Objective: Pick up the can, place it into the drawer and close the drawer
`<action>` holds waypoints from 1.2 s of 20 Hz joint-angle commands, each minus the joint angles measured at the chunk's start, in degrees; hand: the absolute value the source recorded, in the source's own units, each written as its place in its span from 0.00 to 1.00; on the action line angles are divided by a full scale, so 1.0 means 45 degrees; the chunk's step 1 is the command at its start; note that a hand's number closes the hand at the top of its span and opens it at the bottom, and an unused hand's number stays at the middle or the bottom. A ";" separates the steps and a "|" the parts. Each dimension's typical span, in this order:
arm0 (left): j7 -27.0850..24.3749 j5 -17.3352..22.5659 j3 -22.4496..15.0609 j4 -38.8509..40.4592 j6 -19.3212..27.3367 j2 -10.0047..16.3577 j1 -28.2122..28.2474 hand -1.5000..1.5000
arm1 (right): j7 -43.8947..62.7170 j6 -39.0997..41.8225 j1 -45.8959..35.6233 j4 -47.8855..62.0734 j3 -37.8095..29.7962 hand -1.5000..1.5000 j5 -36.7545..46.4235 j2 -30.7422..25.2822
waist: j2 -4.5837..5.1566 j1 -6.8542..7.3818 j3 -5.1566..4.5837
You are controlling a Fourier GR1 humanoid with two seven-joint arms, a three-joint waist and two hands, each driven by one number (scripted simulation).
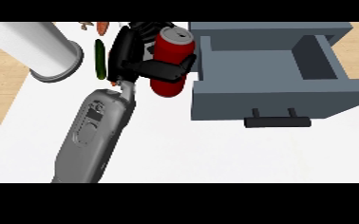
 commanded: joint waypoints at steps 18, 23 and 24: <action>0.0544 0.1946 -0.0572 0.6616 0.2239 -0.0006 -0.7795 1.00 | -0.0037 0.0091 -0.0843 0.0715 -0.0117 0.00 0.0194 -0.0048 | 0.0082 -0.0185 0.0007; 0.0613 0.2823 -0.1866 0.7827 0.3452 -0.0007 -0.9033 1.00 | -0.0329 0.0494 -0.0560 0.0898 -0.0462 0.00 -0.0293 -0.0329 | 0.0080 -0.0389 0.0019; 0.0136 0.3036 -0.2093 0.8422 0.3525 -0.0006 -0.9079 1.00 | -0.0701 0.0210 -0.0485 0.1026 0.0166 0.00 0.0652 0.0165 | 0.0119 -0.0463 0.0020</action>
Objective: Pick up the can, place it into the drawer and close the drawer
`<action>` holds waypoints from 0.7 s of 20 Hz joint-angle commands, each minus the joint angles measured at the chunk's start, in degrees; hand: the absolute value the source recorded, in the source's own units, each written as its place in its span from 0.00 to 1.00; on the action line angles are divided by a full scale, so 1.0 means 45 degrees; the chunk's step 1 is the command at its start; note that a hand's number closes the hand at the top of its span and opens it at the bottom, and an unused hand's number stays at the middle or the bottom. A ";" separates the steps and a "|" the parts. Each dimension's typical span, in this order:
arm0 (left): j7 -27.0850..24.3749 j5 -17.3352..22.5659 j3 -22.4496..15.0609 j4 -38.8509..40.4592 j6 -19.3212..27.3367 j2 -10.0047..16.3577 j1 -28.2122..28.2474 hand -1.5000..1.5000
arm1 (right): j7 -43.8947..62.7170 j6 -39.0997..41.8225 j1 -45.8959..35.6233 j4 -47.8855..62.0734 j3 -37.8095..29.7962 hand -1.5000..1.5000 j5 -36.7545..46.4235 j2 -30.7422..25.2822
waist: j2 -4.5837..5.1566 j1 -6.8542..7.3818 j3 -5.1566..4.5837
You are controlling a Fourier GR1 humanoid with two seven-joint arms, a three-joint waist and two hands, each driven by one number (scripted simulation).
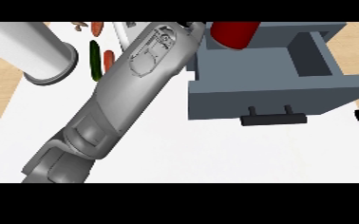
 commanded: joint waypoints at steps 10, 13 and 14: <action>-0.1743 0.2125 -0.1161 0.4004 0.0468 -0.0001 -0.2052 1.00 | -0.0358 0.0521 0.0067 0.0337 -0.0060 0.00 -0.0171 -0.0212 | 0.0162 -0.0577 0.0026; -0.1740 0.2831 -0.1954 0.4021 0.0802 -0.0001 -0.1930 1.00 | 0.0569 -0.0013 -0.0959 0.0393 -0.0028 0.00 -0.0025 -0.0428 | 0.0171 -0.0648 0.0021; -0.2268 0.2575 -0.1655 0.4417 0.0063 -0.0001 -0.1949 1.00 | 0.0076 -0.0062 -0.0779 0.0742 0.0016 0.00 0.0045 -0.0099 | 0.0153 -0.0415 0.0017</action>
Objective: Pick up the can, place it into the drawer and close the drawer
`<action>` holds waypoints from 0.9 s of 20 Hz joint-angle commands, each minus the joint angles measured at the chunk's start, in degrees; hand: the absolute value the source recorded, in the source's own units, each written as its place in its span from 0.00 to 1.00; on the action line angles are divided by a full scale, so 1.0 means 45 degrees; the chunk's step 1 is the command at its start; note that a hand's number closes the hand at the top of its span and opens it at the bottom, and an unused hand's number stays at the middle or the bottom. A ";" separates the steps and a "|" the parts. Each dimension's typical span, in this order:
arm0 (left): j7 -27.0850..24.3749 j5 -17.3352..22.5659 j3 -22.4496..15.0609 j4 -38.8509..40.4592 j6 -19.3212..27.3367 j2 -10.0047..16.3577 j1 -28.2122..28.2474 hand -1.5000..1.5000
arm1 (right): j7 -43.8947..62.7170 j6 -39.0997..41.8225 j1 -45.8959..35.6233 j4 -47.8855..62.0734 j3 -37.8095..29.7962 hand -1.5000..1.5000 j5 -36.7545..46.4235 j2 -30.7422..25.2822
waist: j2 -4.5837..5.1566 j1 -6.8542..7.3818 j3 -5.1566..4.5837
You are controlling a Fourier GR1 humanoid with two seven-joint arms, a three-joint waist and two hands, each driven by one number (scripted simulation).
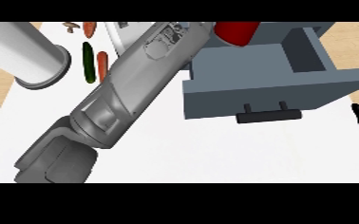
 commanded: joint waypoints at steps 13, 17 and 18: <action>-0.1337 0.1454 -0.2288 0.1431 0.1137 0.0001 0.0205 1.00 | 0.0100 0.0178 -0.0459 0.0090 0.0036 0.00 -0.0089 -0.0282 | 0.0138 -0.0615 0.0017; -0.2013 0.1368 -0.2506 0.1965 0.0988 0.0001 0.0076 1.00 | 0.0587 -0.0452 -0.1158 0.0022 0.0353 0.00 0.0360 -0.0034 | 0.0185 -0.0498 0.0001; -0.1658 0.1489 -0.2962 0.1621 0.1469 0.0001 0.0231 1.00 | 0.0248 -0.0303 -0.0799 0.0012 0.0597 0.00 0.0491 0.0162 | 0.0167 -0.0721 0.0014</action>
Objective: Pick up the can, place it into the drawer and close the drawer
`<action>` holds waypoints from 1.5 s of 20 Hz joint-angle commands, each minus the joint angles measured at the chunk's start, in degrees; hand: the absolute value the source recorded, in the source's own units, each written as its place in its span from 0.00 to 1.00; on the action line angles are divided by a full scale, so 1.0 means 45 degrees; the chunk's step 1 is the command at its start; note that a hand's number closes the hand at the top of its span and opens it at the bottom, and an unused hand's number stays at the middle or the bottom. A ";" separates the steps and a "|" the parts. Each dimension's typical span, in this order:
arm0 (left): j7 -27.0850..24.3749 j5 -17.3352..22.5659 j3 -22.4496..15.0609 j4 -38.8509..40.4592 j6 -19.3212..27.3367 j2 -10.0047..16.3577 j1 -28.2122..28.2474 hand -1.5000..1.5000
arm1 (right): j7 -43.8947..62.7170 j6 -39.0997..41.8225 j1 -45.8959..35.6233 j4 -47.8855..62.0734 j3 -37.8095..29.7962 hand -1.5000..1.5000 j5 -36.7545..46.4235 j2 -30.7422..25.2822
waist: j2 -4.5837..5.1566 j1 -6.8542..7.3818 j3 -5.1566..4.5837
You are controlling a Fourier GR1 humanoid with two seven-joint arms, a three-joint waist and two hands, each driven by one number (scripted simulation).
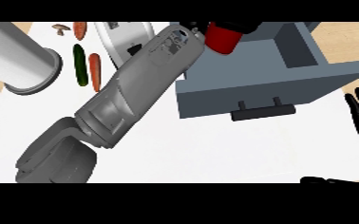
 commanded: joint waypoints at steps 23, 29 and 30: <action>-0.1028 0.1997 -0.0668 0.0041 0.1754 -0.0002 0.0862 0.00 | -0.1191 0.0329 -0.0262 -0.0996 0.0043 0.00 0.2178 -0.1363 | 0.0011 -0.0168 -0.0011; -0.1081 0.2772 -0.0627 -0.0502 0.2043 -0.0002 0.0493 0.00 | -0.1429 0.0181 -0.0742 -0.1159 0.1012 0.00 0.4121 -0.1706 | -0.0022 0.0038 -0.0016; -0.1189 0.2713 -0.0844 -0.0668 0.2007 -0.0002 0.0553 0.00 | -0.1149 -0.0181 -0.0933 -0.1308 0.1840 0.00 0.5146 -0.1386 | -0.0059 0.0277 -0.0027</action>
